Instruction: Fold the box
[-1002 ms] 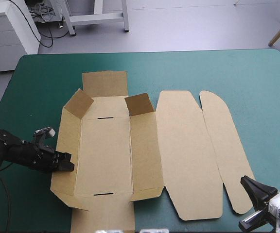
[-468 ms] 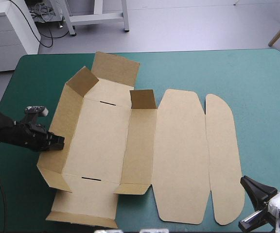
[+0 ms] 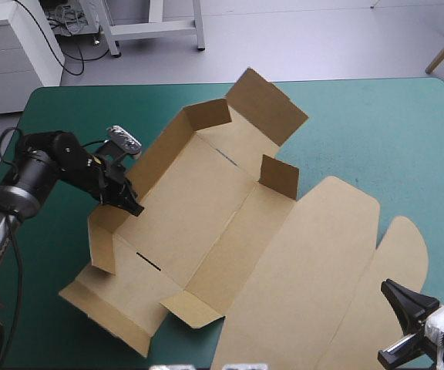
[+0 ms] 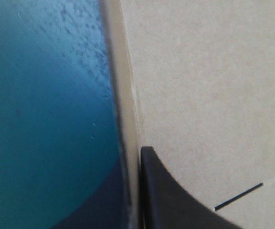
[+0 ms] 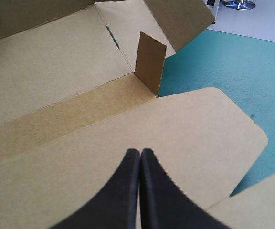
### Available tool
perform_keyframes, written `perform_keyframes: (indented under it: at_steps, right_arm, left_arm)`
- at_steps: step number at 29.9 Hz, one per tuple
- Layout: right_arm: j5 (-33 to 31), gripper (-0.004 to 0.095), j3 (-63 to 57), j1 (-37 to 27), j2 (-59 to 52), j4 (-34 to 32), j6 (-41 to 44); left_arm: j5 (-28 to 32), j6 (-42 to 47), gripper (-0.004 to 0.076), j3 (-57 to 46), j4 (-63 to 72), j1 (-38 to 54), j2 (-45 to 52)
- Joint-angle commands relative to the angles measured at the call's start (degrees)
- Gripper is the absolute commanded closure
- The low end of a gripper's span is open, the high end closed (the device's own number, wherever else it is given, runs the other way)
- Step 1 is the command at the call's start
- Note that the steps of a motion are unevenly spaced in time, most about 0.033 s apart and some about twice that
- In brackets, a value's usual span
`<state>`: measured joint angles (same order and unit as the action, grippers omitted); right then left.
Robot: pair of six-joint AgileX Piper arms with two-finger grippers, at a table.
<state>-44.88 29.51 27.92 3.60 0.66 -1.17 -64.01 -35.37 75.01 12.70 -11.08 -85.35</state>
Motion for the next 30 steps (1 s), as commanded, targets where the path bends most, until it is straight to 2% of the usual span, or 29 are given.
perform_keyframes:
  at_steps: [1,9,13,20,27,30]
  right_arm:
    - [5.2,0.0927,0.9,-0.4,0.8,-0.2,-0.5]
    - [7.0,0.0927,0.2,-0.4,0.8,-0.2,-0.6]
    - [7.0,0.0928,0.2,-0.4,0.8,-0.2,-0.6]
    - [7.0,0.0927,0.2,-0.4,0.8,-0.2,-0.6]
    - [7.0,0.0927,0.2,-0.4,0.8,-0.2,-0.6]
    - [7.0,0.0927,0.2,-0.4,0.8,-0.2,-0.6]
  left_arm:
    - [7.5,-0.7,0.0734,2.9,-8.1,-5.1,0.4]
    - [19.6,-0.7,0.0734,2.9,-24.2,-13.5,-0.9]
    - [23.3,-0.7,0.0734,2.9,-31.9,-17.3,-0.9]
    - [23.4,0.2,0.0734,2.8,-46.9,-26.8,-1.2]
    - [23.2,12.7,0.0734,2.8,-68.5,-33.9,-1.2]
    - [22.8,17.9,0.0734,2.8,-72.4,-35.2,-1.2]
